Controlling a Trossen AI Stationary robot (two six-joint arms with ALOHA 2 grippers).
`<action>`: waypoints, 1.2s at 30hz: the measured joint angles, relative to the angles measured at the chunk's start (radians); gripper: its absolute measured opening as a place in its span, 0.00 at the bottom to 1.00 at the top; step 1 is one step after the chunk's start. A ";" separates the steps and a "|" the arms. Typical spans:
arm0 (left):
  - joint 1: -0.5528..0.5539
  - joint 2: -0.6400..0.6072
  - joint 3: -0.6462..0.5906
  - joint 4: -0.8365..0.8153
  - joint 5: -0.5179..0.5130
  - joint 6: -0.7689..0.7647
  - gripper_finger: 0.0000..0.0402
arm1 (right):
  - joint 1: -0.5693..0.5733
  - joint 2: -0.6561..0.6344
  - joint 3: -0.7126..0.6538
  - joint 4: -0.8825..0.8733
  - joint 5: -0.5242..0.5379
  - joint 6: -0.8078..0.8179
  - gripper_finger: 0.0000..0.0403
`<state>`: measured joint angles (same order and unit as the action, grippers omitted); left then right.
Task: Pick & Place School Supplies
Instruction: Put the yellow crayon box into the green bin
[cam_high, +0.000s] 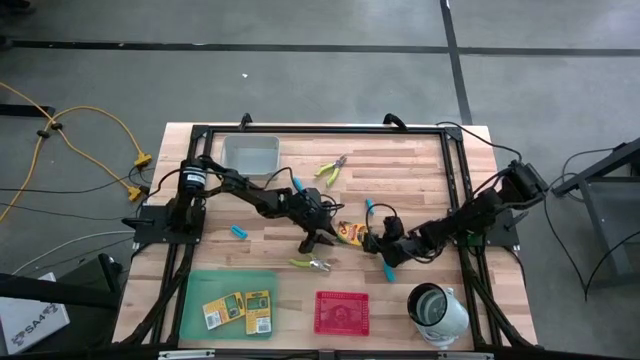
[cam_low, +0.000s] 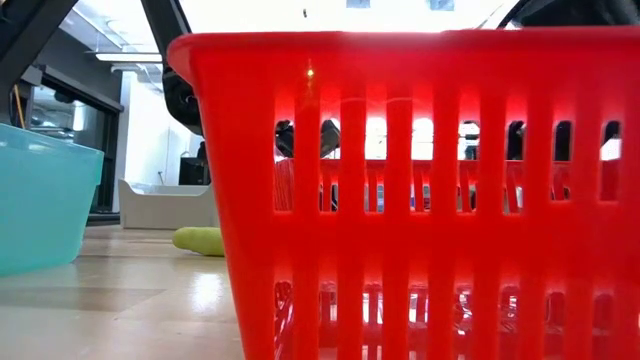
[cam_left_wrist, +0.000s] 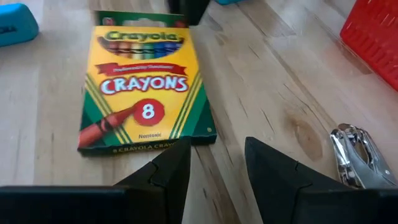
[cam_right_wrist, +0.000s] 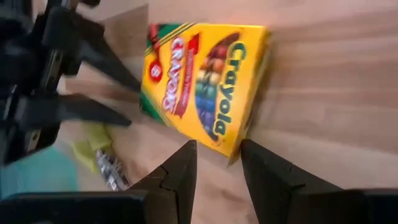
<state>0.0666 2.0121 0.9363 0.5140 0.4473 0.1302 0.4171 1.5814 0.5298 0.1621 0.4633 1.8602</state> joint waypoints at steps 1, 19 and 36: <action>0.000 0.000 0.000 0.000 0.000 -0.003 0.37 | 0.000 0.000 0.000 -0.004 0.000 0.012 0.29; 0.001 0.000 0.000 0.000 -0.003 -0.006 0.37 | 0.001 -0.001 0.000 -0.027 -0.019 0.027 0.24; 0.001 -0.001 -0.001 -0.001 -0.002 -0.006 0.37 | 0.002 -0.002 0.001 -0.016 -0.049 -0.057 0.01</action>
<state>0.0677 2.0113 0.9352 0.5128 0.4455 0.1239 0.4187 1.5791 0.5308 0.1466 0.4146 1.8032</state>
